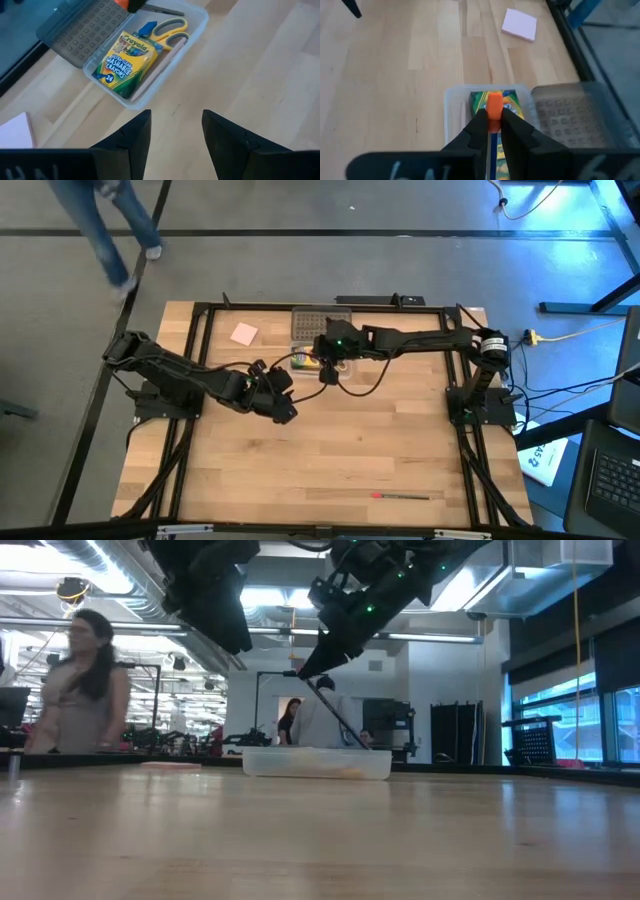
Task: Pack school essentials
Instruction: Put the top black pencil into the black supply box
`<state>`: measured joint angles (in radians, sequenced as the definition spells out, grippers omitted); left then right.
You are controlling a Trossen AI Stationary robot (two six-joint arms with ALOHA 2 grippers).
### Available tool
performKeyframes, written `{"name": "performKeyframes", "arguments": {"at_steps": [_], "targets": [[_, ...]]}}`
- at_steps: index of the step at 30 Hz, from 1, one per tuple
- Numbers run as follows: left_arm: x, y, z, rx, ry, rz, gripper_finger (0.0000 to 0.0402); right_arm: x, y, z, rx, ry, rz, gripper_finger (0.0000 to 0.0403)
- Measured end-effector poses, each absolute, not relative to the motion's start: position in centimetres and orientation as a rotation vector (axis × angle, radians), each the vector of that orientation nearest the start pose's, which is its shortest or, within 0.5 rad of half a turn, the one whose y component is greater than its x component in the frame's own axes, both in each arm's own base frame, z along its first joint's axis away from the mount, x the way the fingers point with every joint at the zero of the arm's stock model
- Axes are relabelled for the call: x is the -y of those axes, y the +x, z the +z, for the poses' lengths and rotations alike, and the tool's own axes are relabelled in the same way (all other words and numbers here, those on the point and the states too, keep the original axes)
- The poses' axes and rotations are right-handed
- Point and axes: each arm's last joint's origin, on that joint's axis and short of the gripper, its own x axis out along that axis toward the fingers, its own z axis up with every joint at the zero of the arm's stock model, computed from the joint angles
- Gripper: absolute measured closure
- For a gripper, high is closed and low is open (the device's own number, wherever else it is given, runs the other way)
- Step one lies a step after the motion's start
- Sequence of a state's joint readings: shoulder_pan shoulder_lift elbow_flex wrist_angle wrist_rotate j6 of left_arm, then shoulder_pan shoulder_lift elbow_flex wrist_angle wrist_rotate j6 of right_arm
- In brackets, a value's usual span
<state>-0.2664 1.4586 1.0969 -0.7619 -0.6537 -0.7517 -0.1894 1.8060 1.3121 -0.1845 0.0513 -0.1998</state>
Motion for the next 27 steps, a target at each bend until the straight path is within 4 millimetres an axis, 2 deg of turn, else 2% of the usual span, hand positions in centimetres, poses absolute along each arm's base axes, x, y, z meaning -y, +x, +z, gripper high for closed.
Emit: {"name": "performKeyframes", "arguments": {"at_steps": [10,27], "targets": [[5.47,27.48,25.33,-0.811,-0.177,0.693,0.0232,7.69,39.07,23.12,-0.725,-0.043,-0.177,0.036],[5.47,27.48,25.33,-0.81,-0.179,0.694,0.0232,7.94,38.95,23.02,-0.732,-0.016,-0.184,0.0352]]}}
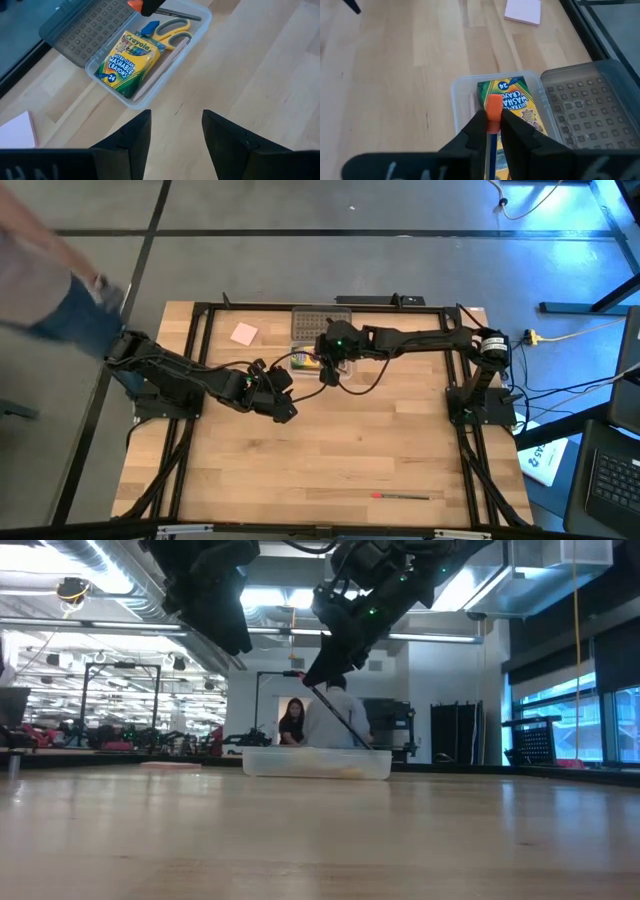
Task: Pack school essentials
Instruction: Put the top black pencil into the black supply box, then put the black pencil into the black supply box
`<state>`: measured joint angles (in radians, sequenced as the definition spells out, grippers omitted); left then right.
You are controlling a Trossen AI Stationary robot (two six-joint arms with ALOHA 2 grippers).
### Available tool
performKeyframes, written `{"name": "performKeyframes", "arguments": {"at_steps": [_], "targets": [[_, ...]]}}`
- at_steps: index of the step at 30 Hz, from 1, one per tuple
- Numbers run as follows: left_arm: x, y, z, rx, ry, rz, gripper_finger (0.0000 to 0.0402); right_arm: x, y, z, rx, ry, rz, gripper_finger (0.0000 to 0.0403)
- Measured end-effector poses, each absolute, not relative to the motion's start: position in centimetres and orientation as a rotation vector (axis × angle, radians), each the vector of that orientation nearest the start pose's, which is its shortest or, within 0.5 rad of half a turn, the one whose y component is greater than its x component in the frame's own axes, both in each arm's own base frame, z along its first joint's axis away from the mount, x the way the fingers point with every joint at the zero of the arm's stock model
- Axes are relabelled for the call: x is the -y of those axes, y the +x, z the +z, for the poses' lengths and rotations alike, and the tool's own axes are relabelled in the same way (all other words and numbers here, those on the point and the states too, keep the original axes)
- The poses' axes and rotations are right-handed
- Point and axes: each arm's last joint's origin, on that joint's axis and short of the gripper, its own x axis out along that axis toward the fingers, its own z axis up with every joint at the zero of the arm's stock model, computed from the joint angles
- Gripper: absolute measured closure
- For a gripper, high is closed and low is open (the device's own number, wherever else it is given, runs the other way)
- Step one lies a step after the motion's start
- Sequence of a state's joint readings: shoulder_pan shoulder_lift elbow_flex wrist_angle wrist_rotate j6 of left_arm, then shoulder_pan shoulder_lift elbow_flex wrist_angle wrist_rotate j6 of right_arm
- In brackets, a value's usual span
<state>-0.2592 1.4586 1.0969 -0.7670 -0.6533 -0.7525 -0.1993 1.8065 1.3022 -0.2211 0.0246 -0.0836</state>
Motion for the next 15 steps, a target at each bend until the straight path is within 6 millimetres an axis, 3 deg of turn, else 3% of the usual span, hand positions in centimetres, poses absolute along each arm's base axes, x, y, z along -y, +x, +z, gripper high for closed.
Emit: {"name": "performKeyframes", "arguments": {"at_steps": [7,15], "targets": [[5.47,27.48,25.33,-0.81,-0.179,0.694,0.0232,7.92,38.87,22.92,-0.745,-0.016,-0.182,0.0347],[5.47,27.48,25.33,-0.811,-0.179,0.694,0.0232,7.9,38.76,22.81,-0.761,-0.013,-0.182,0.0291]]}}
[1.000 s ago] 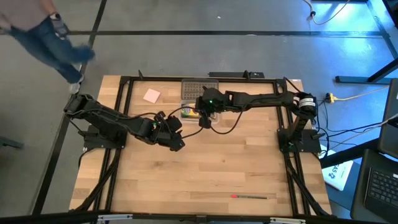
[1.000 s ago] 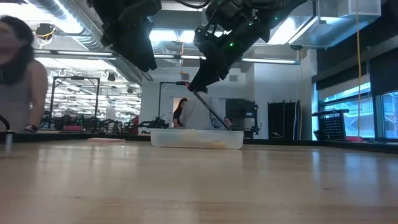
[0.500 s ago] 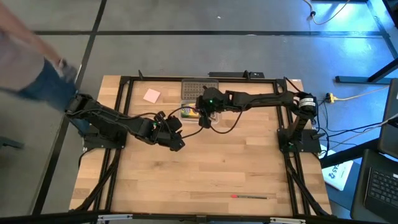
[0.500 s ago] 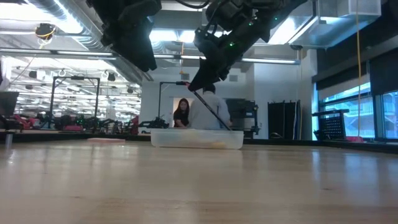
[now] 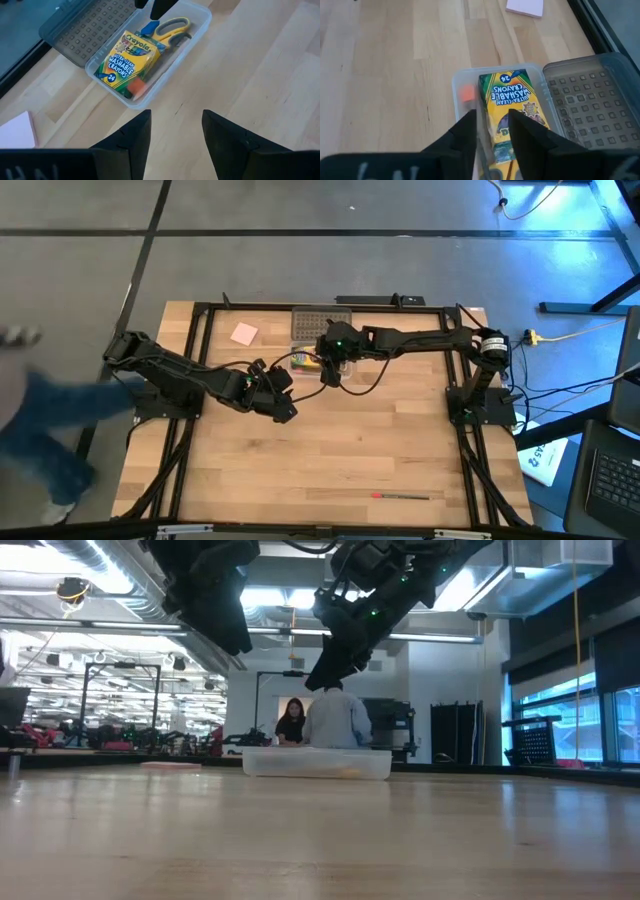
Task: Pack school essentials
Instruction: Put the black pencil into the black supply box
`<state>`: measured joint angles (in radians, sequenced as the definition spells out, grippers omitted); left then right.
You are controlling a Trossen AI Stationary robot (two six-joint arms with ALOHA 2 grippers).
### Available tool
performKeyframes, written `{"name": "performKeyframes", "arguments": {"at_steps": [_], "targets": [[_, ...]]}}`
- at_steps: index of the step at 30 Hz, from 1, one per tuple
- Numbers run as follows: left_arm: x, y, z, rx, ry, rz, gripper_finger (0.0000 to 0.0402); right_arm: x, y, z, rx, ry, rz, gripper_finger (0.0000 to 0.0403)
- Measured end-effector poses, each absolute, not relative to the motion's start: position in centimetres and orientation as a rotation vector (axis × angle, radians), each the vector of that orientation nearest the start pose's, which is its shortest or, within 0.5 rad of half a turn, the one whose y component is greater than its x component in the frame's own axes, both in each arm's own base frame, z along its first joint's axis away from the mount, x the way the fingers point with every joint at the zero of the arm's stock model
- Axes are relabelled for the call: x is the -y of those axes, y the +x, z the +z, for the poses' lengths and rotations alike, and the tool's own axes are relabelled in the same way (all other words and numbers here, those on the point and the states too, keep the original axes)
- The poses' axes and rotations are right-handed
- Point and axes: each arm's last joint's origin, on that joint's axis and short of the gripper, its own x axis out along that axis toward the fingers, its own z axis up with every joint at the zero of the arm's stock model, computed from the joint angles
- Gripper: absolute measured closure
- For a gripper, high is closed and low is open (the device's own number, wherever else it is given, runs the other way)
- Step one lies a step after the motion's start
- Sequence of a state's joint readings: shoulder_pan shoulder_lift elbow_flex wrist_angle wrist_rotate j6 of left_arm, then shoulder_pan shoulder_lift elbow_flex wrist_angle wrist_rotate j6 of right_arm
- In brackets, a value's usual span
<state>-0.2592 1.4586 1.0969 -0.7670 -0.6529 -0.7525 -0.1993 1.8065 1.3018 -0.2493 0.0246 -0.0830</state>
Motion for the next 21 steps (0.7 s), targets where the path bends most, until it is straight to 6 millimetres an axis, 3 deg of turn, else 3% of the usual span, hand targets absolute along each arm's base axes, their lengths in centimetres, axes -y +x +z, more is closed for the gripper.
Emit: {"name": "performKeyframes", "arguments": {"at_steps": [8,13,21], "targets": [[5.5,27.5,25.3,-0.809,-0.182,0.695,0.0232,7.9,38.7,22.9,-0.764,-0.016,-0.18,0.027],[5.5,27.5,25.3,-0.809,-0.183,0.694,0.0232,7.3,38.4,23.7,-0.867,-0.015,-0.16,0.027],[6.0,27.4,25.3,-0.807,-0.233,0.683,0.0232,3.4,37.6,25.3,-1.054,-0.05,-0.053,0.027]]}}
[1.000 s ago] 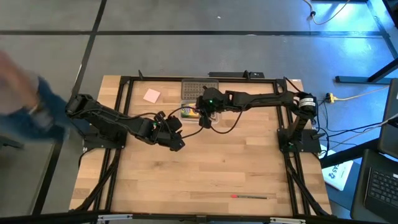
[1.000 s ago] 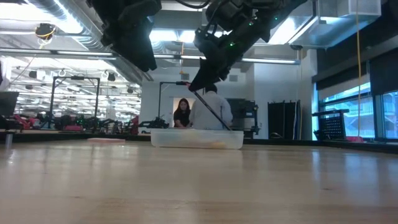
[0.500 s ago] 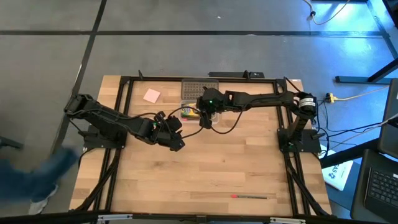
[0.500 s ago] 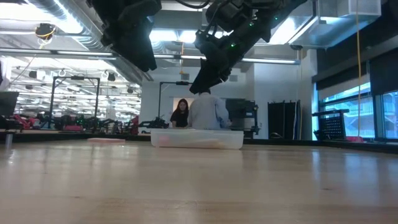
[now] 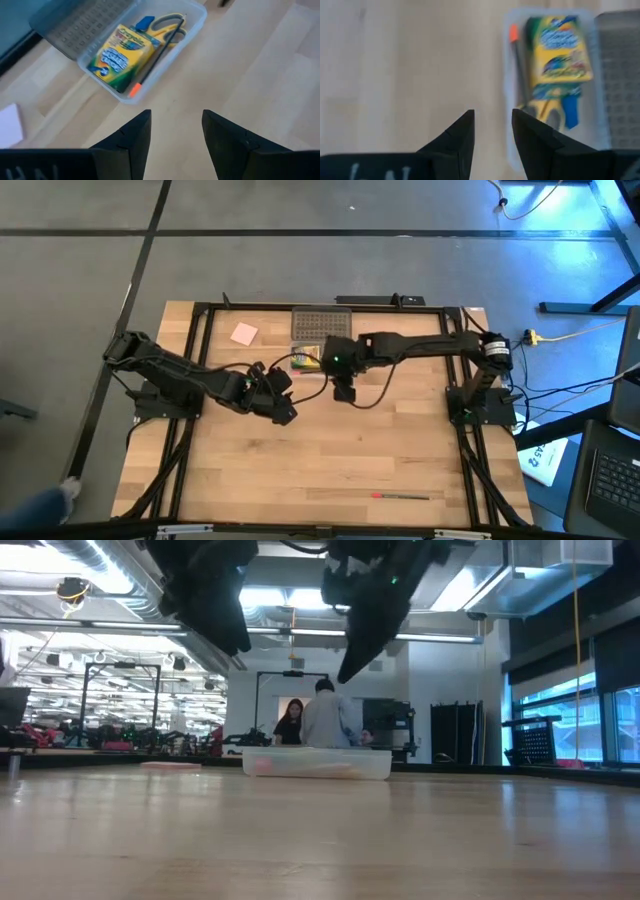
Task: Pack school essentials
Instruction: Put the black pencil into the black supply box
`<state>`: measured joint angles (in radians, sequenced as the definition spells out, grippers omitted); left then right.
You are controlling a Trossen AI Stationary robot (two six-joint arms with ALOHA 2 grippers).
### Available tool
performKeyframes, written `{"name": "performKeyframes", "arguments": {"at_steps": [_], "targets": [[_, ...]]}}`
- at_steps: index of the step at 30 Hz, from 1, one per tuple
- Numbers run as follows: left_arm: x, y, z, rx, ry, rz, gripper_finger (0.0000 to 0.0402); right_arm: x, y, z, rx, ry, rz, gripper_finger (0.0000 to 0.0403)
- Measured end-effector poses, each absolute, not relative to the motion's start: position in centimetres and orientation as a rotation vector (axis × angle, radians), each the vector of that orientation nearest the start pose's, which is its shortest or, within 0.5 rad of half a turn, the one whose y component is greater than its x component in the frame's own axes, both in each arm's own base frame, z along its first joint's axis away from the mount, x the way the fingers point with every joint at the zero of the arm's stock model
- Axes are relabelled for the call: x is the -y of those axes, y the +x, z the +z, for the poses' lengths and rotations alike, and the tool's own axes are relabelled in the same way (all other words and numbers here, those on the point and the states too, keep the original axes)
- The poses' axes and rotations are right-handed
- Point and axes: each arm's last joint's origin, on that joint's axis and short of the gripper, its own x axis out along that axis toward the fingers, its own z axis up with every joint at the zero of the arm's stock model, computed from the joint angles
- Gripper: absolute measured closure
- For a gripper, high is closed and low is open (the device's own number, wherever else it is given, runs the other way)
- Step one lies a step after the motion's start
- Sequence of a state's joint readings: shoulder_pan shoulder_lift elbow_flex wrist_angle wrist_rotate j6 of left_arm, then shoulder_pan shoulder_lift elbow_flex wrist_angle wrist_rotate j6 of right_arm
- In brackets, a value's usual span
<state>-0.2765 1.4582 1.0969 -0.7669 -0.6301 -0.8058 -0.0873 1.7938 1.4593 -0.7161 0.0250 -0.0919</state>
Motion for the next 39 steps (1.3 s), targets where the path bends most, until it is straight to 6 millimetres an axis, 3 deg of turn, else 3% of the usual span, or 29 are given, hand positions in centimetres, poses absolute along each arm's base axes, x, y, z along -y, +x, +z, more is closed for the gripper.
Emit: {"name": "performKeyframes", "arguments": {"at_steps": [4,11,18,28,39], "targets": [[7.1,27.1,25.3,-0.795,-0.259,0.663,0.0232,0.5,36.2,26.9,-1.063,-0.029,-0.022,0.027],[10.0,26.3,25.3,-0.765,-0.325,0.61,0.0232,-4.9,31.0,30.3,-1.044,0.06,-0.074,0.027],[12.5,25.3,25.5,-0.728,-0.327,0.552,0.0232,-10.1,26.6,30.8,-1.067,0.168,-0.004,0.027],[14.9,24.4,25.5,-0.718,-0.272,0.448,0.0232,-16.8,25.4,28.2,-1.132,-0.023,0.255,0.0269],[16.8,24.8,24.8,-0.687,-0.2,0.365,0.0232,-21.8,25.8,24.0,-1.195,-0.022,0.276,0.0269]]}}
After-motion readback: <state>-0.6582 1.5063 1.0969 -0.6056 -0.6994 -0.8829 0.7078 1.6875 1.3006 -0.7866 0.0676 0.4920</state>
